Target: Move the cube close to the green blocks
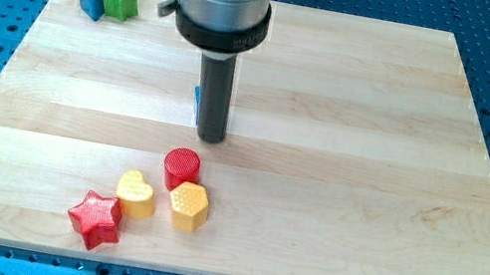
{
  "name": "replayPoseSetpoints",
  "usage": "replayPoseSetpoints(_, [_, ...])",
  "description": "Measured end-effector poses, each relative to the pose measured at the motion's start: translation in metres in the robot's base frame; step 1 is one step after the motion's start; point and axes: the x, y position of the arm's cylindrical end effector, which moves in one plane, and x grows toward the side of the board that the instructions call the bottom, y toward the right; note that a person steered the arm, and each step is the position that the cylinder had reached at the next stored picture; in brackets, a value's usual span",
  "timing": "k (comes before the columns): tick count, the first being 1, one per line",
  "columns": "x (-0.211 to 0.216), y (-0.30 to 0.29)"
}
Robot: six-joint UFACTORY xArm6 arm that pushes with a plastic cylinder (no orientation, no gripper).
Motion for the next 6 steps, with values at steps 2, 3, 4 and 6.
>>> replayPoseSetpoints(2, [-0.06, 0.001])
replayPoseSetpoints(3, [-0.1, 0.012])
replayPoseSetpoints(4, [-0.12, -0.071])
replayPoseSetpoints(6, [-0.054, -0.127])
